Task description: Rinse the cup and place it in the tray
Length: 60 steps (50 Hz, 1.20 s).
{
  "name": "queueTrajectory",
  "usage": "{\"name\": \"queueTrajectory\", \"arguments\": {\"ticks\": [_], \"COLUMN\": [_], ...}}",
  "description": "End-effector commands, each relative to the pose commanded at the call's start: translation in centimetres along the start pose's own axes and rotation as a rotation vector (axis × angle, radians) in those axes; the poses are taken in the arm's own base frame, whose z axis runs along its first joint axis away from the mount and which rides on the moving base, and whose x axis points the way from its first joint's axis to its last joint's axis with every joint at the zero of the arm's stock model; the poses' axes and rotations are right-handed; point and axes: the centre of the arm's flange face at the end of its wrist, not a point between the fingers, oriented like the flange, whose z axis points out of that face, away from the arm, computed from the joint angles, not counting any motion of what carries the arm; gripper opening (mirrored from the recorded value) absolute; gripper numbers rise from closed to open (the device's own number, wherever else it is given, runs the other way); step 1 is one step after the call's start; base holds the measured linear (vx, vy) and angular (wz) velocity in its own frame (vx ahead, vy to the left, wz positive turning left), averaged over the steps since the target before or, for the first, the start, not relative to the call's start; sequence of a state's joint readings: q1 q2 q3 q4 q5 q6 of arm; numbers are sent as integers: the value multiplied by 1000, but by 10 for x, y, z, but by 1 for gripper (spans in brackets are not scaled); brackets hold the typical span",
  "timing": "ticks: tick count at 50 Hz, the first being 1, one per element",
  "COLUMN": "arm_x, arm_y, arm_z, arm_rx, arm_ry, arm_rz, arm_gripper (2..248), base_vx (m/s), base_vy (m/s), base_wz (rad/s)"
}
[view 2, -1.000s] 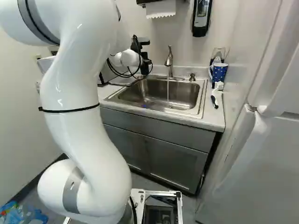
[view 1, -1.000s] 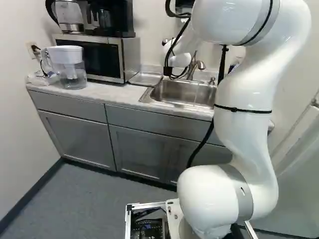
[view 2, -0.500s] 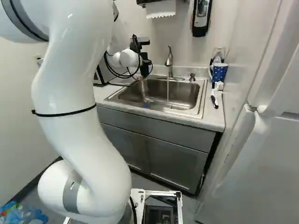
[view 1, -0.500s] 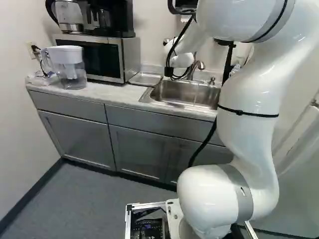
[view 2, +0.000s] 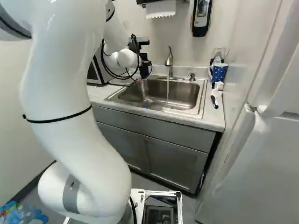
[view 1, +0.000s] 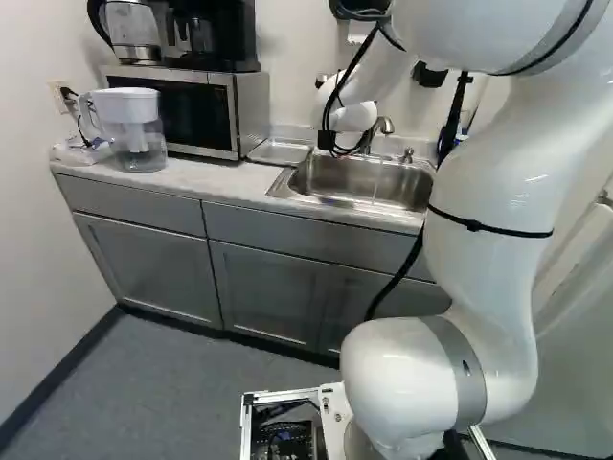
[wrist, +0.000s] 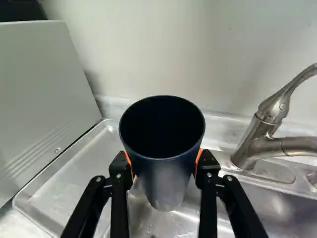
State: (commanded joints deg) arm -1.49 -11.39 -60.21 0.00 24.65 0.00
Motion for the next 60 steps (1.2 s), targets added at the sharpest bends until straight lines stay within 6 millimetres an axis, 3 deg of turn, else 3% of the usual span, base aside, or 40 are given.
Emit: {"name": "queueTrajectory", "arguments": {"ticks": [32,60], "arm_x": [-12,-47], "arm_y": [11,16], "arm_z": [-47,-69], "arm_rx": [-20,-31], "arm_ry": [-10,-66], "arm_rz": [6,10], "arm_gripper": [126,126], "base_vx": [0,0], "base_vy": [0,0], "base_wz": [0,0]}}
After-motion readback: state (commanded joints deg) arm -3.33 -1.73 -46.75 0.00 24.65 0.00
